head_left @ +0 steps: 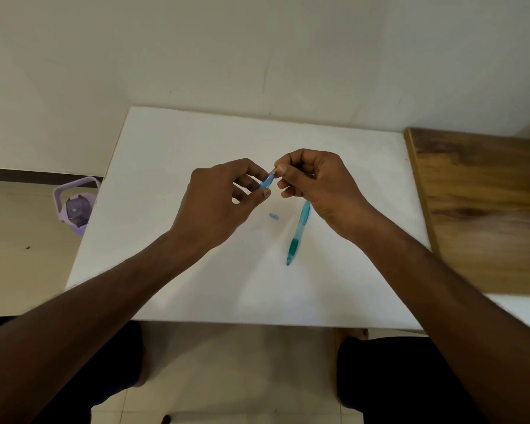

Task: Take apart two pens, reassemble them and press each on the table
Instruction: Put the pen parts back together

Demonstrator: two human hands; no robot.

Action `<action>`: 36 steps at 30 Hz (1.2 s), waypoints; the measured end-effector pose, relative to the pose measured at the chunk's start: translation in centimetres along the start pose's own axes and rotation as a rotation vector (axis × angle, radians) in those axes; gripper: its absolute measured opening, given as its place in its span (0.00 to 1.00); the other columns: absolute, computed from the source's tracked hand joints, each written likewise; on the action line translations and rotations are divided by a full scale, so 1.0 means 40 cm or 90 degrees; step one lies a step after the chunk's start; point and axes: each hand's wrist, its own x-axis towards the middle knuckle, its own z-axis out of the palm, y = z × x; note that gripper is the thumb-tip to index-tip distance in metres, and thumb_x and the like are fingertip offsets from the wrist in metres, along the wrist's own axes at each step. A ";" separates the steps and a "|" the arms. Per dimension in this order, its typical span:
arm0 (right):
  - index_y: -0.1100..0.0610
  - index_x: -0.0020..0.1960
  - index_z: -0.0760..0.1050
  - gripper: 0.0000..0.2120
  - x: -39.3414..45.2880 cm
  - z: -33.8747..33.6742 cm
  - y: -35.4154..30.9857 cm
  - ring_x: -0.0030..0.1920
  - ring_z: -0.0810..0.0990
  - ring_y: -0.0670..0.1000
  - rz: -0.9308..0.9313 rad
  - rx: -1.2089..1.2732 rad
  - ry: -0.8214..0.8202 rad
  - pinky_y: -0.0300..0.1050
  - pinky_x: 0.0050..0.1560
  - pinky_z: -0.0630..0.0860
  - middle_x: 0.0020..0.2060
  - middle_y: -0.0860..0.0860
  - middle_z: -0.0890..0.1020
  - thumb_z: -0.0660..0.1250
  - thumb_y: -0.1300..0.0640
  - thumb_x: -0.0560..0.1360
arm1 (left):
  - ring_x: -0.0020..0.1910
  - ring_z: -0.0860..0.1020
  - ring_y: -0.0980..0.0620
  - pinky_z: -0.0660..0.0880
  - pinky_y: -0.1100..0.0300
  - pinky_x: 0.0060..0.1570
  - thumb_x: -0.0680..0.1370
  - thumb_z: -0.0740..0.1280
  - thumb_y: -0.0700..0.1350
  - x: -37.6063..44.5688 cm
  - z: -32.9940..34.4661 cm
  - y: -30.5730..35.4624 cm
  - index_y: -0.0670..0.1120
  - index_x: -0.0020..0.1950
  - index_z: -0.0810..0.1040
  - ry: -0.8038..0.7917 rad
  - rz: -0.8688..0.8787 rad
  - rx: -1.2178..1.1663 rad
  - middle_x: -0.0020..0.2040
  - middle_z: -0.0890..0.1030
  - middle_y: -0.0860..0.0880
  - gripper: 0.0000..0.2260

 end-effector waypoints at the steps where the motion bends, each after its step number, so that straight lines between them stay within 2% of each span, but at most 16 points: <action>1: 0.55 0.54 0.85 0.06 0.000 0.001 -0.001 0.43 0.87 0.48 0.001 -0.010 -0.003 0.42 0.51 0.86 0.47 0.48 0.89 0.70 0.55 0.82 | 0.41 0.85 0.59 0.71 0.73 0.42 0.78 0.74 0.58 0.000 0.000 -0.002 0.57 0.57 0.84 0.001 0.000 0.006 0.46 0.87 0.59 0.10; 6: 0.55 0.53 0.82 0.05 -0.007 -0.004 -0.009 0.39 0.85 0.42 -0.081 -0.184 -0.017 0.31 0.45 0.79 0.43 0.45 0.87 0.68 0.55 0.83 | 0.41 0.85 0.59 0.75 0.65 0.41 0.78 0.74 0.59 -0.001 0.002 -0.010 0.58 0.58 0.84 0.006 0.016 0.064 0.47 0.87 0.60 0.11; 9: 0.53 0.53 0.80 0.02 -0.014 -0.007 -0.007 0.38 0.83 0.41 -0.125 -0.298 -0.032 0.28 0.44 0.76 0.42 0.43 0.84 0.69 0.55 0.83 | 0.40 0.84 0.60 0.70 0.67 0.37 0.79 0.73 0.59 -0.007 0.009 -0.013 0.58 0.58 0.85 0.009 0.031 0.108 0.47 0.86 0.61 0.10; 15: 0.52 0.50 0.86 0.04 -0.004 -0.018 -0.005 0.39 0.87 0.46 -0.029 -0.140 -0.062 0.32 0.42 0.79 0.39 0.46 0.89 0.74 0.53 0.79 | 0.40 0.83 0.62 0.69 0.67 0.36 0.79 0.74 0.59 -0.013 0.008 -0.015 0.60 0.55 0.85 0.024 0.021 0.102 0.45 0.86 0.63 0.08; 18: 0.53 0.50 0.87 0.04 -0.003 -0.025 -0.001 0.40 0.88 0.49 -0.021 -0.062 -0.063 0.39 0.47 0.83 0.40 0.47 0.90 0.77 0.53 0.77 | 0.40 0.84 0.62 0.69 0.66 0.36 0.78 0.74 0.59 -0.014 0.006 -0.012 0.60 0.54 0.85 0.028 0.013 0.080 0.45 0.86 0.63 0.07; 20: 0.55 0.52 0.88 0.06 -0.003 -0.025 -0.002 0.42 0.88 0.52 -0.016 0.005 -0.052 0.45 0.51 0.86 0.42 0.50 0.90 0.78 0.55 0.76 | 0.40 0.84 0.61 0.70 0.65 0.37 0.78 0.74 0.60 -0.010 0.004 -0.010 0.60 0.54 0.85 0.029 -0.001 0.049 0.45 0.86 0.62 0.08; 23: 0.54 0.57 0.86 0.10 0.003 -0.018 -0.003 0.44 0.89 0.52 -0.023 0.063 -0.018 0.47 0.51 0.86 0.44 0.50 0.90 0.77 0.52 0.77 | 0.39 0.85 0.61 0.74 0.65 0.39 0.78 0.74 0.60 0.000 0.001 -0.014 0.59 0.55 0.85 0.041 -0.033 -0.003 0.46 0.86 0.62 0.09; 24: 0.53 0.57 0.85 0.11 0.004 -0.015 0.001 0.43 0.89 0.50 -0.027 0.023 0.012 0.46 0.50 0.86 0.44 0.48 0.90 0.77 0.51 0.77 | 0.39 0.85 0.60 0.76 0.64 0.39 0.78 0.74 0.60 0.003 0.001 -0.017 0.58 0.54 0.85 0.044 -0.052 -0.023 0.45 0.86 0.62 0.09; 26: 0.50 0.53 0.86 0.08 0.003 -0.010 0.015 0.40 0.87 0.45 -0.079 -0.195 0.048 0.39 0.48 0.83 0.40 0.44 0.88 0.78 0.48 0.76 | 0.37 0.86 0.59 0.78 0.65 0.40 0.78 0.75 0.58 0.006 0.001 -0.026 0.58 0.53 0.85 0.048 -0.087 -0.065 0.44 0.86 0.62 0.07; 29: 0.49 0.54 0.85 0.11 -0.011 0.022 0.041 0.41 0.82 0.43 -0.115 -0.503 -0.073 0.38 0.54 0.78 0.43 0.42 0.84 0.77 0.46 0.76 | 0.36 0.86 0.60 0.75 0.72 0.38 0.78 0.75 0.58 0.008 0.003 -0.032 0.58 0.53 0.84 0.048 -0.103 -0.076 0.43 0.86 0.63 0.07; 32: 0.50 0.58 0.84 0.11 -0.012 0.052 0.059 0.48 0.82 0.47 -0.107 -0.585 -0.129 0.40 0.57 0.75 0.48 0.46 0.84 0.74 0.47 0.79 | 0.36 0.85 0.61 0.73 0.74 0.37 0.78 0.75 0.58 0.009 0.002 -0.027 0.58 0.53 0.84 0.045 -0.096 -0.075 0.44 0.86 0.63 0.07; 36: 0.53 0.59 0.84 0.08 -0.007 0.070 0.060 0.51 0.82 0.51 -0.128 -0.618 -0.144 0.44 0.58 0.79 0.52 0.51 0.84 0.70 0.55 0.82 | 0.37 0.86 0.59 0.82 0.59 0.45 0.78 0.75 0.58 0.006 -0.005 -0.020 0.58 0.54 0.84 0.036 -0.089 -0.066 0.45 0.86 0.62 0.08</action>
